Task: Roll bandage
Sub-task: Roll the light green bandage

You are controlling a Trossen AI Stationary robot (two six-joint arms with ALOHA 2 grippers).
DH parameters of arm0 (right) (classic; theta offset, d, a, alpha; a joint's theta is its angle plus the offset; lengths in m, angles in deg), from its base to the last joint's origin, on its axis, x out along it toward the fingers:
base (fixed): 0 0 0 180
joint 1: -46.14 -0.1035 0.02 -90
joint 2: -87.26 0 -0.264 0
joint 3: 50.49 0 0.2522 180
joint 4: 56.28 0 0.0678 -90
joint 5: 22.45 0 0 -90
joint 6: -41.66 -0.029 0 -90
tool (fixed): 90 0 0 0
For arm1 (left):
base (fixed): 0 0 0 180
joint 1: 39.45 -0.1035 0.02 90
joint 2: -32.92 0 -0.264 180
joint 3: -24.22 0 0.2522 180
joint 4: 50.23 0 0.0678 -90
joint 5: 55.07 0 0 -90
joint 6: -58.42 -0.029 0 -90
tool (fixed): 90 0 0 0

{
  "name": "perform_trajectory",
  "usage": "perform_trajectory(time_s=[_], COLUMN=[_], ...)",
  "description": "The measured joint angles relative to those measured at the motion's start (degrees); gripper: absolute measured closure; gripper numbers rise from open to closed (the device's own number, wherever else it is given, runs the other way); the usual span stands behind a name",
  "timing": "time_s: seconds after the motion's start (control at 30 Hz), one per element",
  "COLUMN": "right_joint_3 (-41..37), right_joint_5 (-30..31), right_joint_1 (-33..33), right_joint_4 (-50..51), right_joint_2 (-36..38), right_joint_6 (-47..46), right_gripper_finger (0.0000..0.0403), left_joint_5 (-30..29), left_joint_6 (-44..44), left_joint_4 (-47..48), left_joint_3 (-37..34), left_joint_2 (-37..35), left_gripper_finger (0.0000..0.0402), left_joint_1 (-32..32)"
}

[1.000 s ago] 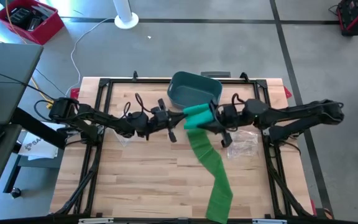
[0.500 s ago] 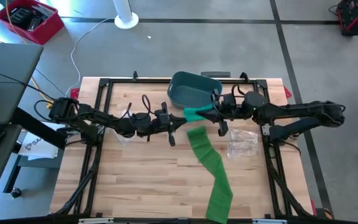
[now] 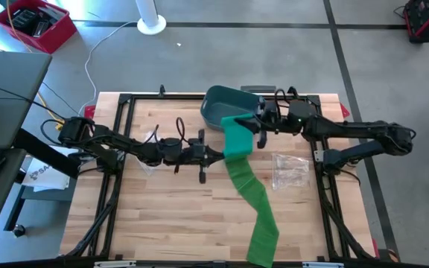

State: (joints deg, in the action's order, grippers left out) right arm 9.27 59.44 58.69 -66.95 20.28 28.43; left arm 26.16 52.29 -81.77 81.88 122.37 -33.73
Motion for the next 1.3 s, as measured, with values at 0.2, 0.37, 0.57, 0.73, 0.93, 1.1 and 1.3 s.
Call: perform_trajectory(time_s=[0.2, 0.37, 0.57, 0.73, 0.93, 1.1, 1.3], right_joint_3=[0.00, 0.00, 0.00, 0.00, 0.00, 0.00, 0.00], right_joint_5=[3.65, 4.63, -2.00, -8.56, -22.99, -29.63, -21.34], right_joint_1=[0.87, 0.92, -0.55, -4.06, -11.44, -17.54, -20.66], right_joint_4=[4.29, 6.28, 4.70, 5.10, 6.73, 5.96, -4.53], right_joint_2=[-0.02, -0.02, -0.02, 0.00, -0.02, -0.13, -0.52], right_joint_6=[1.26, 1.68, 1.70, 1.74, 3.19, 6.94, 6.58], right_gripper_finger=[0.0403, 0.0403, 0.0403, 0.0403, 0.0403, 0.0403, 0.0403], left_joint_5=[1.17, 3.81, -2.96, -16.12, -23.39, -19.23, -14.63], left_joint_6=[0.07, 0.62, 2.48, 2.55, 2.63, 2.62, 4.34], left_joint_4=[0.13, 0.13, 1.10, 6.14, 8.94, 4.34, 0.73], left_joint_3=[0.00, 0.02, 0.04, 0.07, 0.07, 0.07, 0.11], left_joint_2=[0.00, 0.00, 0.00, -0.72, -3.90, -4.20, -2.76], left_gripper_finger=[0.0401, 0.0401, 0.0401, 0.0401, 0.0401, 0.0401, 0.0401], left_joint_1=[0.00, 0.00, -0.29, -0.86, -3.14, -5.32, -6.08])
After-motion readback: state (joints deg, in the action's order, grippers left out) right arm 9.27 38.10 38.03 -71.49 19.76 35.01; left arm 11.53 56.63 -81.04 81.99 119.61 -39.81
